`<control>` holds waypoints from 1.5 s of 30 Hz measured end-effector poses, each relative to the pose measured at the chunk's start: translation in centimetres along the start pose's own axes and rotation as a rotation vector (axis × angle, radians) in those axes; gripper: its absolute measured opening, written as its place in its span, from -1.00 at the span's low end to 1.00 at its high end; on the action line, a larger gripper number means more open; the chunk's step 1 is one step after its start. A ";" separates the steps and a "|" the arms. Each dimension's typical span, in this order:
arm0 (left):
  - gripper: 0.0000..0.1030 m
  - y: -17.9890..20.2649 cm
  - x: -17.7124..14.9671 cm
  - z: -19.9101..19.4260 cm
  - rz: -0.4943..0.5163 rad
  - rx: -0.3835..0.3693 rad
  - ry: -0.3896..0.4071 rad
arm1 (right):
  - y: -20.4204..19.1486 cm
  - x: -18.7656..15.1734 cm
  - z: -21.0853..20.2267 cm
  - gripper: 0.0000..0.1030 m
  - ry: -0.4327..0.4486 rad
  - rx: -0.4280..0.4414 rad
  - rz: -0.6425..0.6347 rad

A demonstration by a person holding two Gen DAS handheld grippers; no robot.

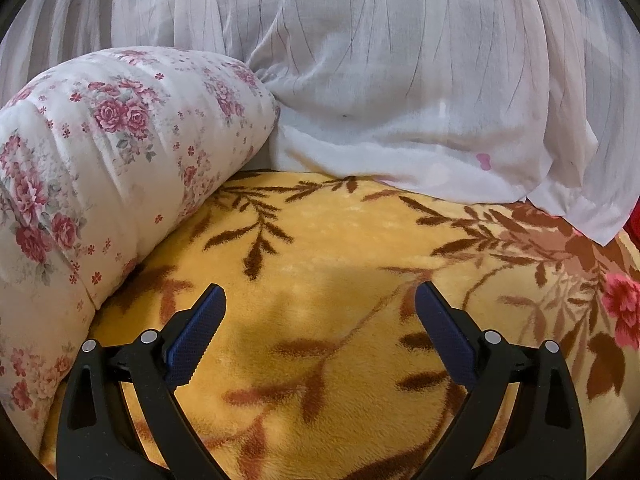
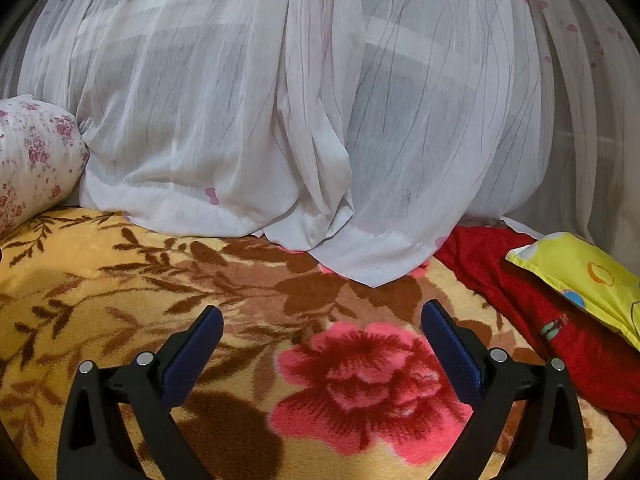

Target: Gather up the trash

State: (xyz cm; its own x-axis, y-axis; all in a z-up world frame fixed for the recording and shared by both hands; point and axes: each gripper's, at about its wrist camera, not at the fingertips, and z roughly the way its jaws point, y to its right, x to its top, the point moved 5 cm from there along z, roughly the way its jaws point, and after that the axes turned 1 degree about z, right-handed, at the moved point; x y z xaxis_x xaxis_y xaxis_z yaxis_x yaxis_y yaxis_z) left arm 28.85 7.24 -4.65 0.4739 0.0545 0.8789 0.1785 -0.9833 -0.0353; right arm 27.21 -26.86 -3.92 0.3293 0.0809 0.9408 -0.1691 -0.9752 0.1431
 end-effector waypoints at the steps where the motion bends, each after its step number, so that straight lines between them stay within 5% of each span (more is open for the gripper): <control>1: 0.81 0.0 0.0 0.0 0.001 0.002 0.000 | 0.0 -0.1 0.0 0.90 -0.001 -0.001 0.001; 45: 0.81 0.2 -0.2 0.0 0.011 -0.005 -0.013 | 0.2 -0.2 0.2 0.90 -0.003 0.003 0.004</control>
State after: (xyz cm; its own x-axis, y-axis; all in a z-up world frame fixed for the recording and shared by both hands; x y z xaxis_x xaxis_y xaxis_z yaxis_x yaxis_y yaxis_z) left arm 28.76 7.01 -4.86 0.4867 0.0453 0.8724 0.1691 -0.9847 -0.0431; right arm 27.27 -27.12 -4.11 0.3314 0.0769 0.9404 -0.1677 -0.9760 0.1389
